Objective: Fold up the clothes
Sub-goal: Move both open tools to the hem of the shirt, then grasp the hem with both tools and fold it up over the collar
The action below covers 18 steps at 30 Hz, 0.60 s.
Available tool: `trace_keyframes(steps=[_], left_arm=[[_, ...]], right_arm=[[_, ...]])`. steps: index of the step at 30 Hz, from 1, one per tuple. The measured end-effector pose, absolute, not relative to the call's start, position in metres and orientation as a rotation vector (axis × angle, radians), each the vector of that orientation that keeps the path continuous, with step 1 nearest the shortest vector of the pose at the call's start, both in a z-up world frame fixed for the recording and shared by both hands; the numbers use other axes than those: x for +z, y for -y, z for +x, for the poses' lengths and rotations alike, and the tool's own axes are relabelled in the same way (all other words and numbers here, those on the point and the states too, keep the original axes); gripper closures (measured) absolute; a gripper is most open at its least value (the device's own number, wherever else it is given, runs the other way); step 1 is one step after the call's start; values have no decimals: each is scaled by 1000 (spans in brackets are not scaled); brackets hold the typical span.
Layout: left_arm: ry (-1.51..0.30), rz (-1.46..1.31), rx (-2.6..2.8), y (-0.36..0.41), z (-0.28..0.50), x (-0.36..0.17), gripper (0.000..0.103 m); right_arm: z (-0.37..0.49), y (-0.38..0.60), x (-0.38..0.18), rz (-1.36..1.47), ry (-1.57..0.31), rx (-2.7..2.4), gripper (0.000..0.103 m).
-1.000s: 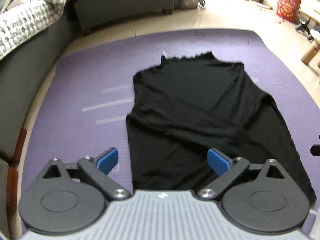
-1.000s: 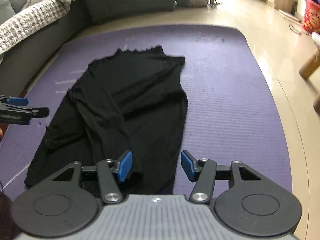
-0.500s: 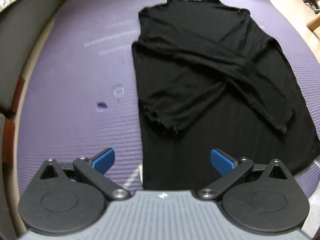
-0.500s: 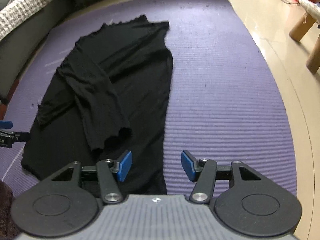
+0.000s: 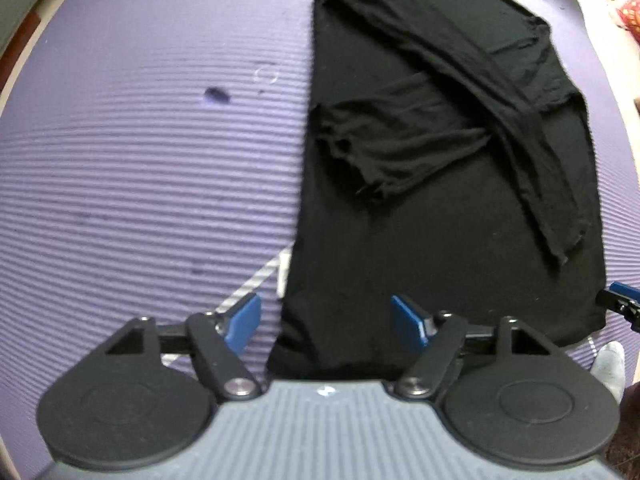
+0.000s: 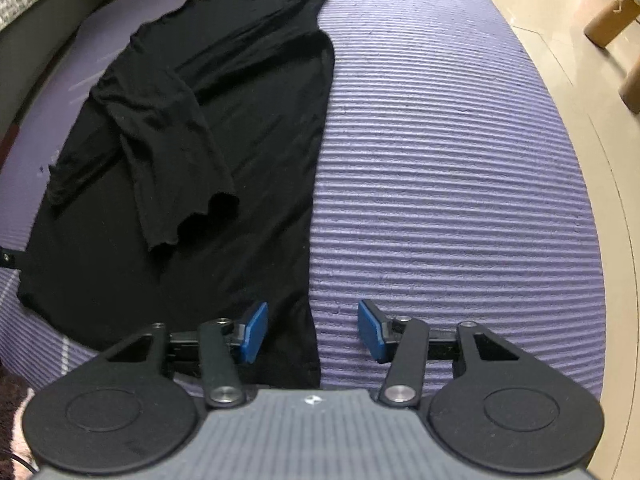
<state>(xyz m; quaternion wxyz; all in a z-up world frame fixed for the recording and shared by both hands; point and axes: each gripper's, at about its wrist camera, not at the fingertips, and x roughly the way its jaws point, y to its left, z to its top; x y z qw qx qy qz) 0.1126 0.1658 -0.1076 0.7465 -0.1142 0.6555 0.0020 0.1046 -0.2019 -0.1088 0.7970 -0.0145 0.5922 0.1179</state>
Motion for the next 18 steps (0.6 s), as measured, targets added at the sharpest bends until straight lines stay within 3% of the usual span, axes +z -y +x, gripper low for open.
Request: trace_keyframes(steps=[5,14,16,18], left_arm=[[-1465,-259,-13,-165,109,-111,34],[-1510,-225,-51,-162,99,-112,60],[-1519,-222,-54,-162,98,-112,69],[-1530,-220,-59,-161,96,-112,87]], right_arm=[[100,200,-108,-47,-1284,288,56],[93,194,-107,-85,-1318,335,73],[93,194,-107,-87,-1323,337,82],[92,194,-107,-75,-1332,355,92]])
